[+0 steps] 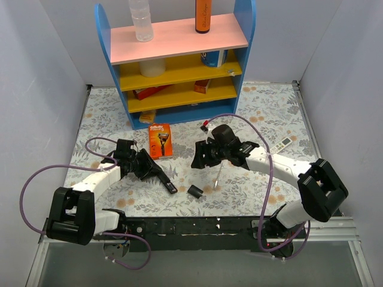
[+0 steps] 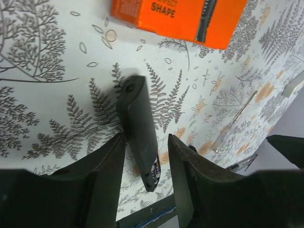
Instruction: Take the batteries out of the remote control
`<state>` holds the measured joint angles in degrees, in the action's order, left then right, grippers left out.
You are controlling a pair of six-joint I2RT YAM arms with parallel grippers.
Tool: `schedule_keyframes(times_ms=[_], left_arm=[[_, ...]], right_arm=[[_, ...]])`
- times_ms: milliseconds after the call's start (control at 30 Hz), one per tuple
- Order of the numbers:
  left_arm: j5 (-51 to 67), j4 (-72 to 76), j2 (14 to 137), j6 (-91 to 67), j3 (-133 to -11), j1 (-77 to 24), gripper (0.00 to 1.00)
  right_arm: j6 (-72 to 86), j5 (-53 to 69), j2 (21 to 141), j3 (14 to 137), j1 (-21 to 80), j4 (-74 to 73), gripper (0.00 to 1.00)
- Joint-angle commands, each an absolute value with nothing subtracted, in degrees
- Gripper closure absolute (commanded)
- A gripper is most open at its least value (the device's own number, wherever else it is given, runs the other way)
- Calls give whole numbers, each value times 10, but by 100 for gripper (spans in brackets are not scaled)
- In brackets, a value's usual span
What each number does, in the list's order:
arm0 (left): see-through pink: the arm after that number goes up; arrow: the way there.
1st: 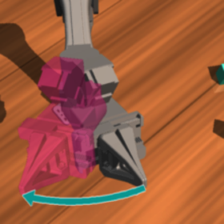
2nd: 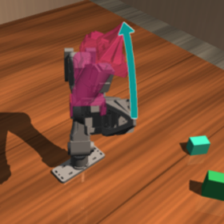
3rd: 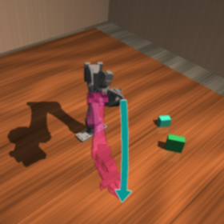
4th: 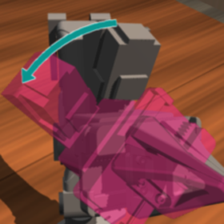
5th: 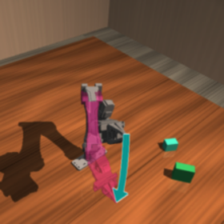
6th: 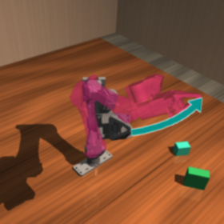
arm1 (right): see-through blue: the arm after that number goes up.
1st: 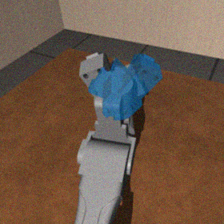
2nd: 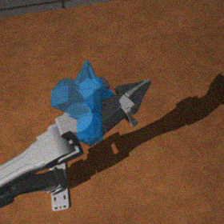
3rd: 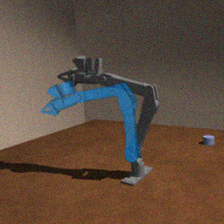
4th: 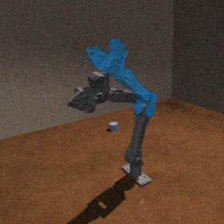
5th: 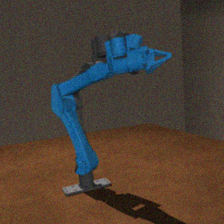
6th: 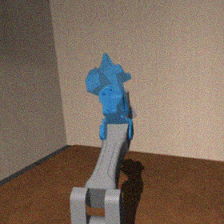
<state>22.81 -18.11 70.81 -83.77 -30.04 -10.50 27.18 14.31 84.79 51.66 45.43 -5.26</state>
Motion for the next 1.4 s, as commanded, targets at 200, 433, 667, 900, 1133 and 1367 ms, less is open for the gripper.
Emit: schedule_keyframes(times_ms=[200,433,667,900,1133,1367], left_arm=[[135,-257,665,-855,-328,-103,41],[173,-239,612,-802,-356,-103,2],[288,-207,597,-727,-359,-103,2],[319,-173,560,-725,-343,-103,2],[294,-174,535,-727,-340,-103,2],[287,-175,528,-728,-339,-103,2]], right_arm=[[366,-64,765,539,391,-225,33],[422,-218,770,580,256,-314,26],[407,-263,872,640,103,-349,23],[410,-274,978,721,40,-381,24],[436,-287,1032,752,26,-404,26],[454,-280,1042,732,15,-405,28]])
